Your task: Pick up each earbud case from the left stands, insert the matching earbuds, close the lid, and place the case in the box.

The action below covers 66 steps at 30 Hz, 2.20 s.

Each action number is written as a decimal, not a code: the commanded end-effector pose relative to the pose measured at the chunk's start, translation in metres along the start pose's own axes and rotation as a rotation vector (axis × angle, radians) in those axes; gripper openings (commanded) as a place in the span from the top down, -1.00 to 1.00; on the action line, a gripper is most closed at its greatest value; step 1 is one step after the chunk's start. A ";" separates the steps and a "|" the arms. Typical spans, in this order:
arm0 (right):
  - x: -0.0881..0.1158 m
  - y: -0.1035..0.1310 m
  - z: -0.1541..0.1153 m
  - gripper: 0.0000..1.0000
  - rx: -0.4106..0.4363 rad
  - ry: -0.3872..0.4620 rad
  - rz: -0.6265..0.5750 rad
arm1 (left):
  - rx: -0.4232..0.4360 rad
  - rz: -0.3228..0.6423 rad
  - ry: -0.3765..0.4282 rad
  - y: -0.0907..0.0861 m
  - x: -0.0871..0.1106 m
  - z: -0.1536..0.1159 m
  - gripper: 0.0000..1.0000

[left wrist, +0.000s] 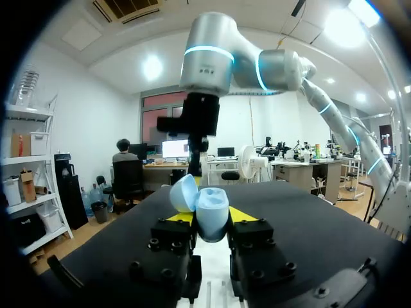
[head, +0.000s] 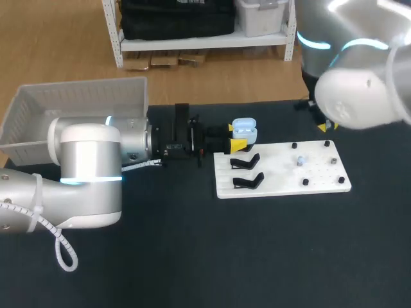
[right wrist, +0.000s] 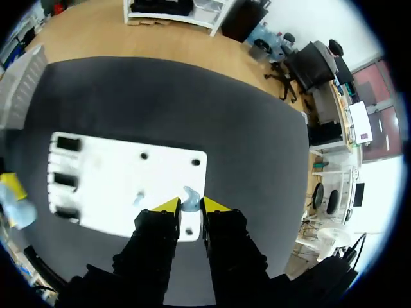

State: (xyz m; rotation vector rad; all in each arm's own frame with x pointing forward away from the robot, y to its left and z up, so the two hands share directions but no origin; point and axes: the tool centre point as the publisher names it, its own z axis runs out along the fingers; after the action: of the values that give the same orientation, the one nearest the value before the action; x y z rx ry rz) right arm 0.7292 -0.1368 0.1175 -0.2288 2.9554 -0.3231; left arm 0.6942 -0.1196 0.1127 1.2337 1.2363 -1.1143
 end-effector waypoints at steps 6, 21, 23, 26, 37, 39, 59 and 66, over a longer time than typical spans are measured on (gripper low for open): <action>0.046 0.033 -0.084 1.00 -0.054 -0.044 -0.055 | 0.003 0.000 -0.002 0.001 0.001 0.000 1.00; 0.066 0.067 -0.103 1.00 -0.083 -0.069 -0.130 | 0.003 0.000 -0.002 0.001 0.001 0.000 1.00; 0.066 0.067 -0.103 1.00 -0.083 -0.069 -0.130 | 0.003 0.000 -0.002 0.001 0.001 0.000 1.00; 0.066 0.067 -0.103 1.00 -0.083 -0.069 -0.130 | 0.003 0.000 -0.002 0.001 0.001 0.000 1.00; 0.046 0.111 -0.133 1.00 -0.020 0.004 0.172 | 0.003 0.000 -0.002 0.001 0.001 0.000 1.00; 0.042 0.118 -0.137 1.00 -0.006 0.032 0.236 | 0.003 0.000 -0.002 0.001 0.001 0.000 1.00; 0.036 0.132 -0.124 1.00 0.020 0.122 0.298 | 0.003 0.000 -0.002 0.001 0.001 0.000 1.00; 0.031 0.142 -0.131 1.00 -0.024 0.120 0.469 | 0.003 0.000 -0.002 0.001 0.001 0.000 1.00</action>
State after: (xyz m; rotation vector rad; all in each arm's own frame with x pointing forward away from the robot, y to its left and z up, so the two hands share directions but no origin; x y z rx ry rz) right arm 0.6614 0.0224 0.2054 0.4076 3.0283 -0.2529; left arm 0.6942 -0.1196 0.1127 1.2337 1.2365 -1.1143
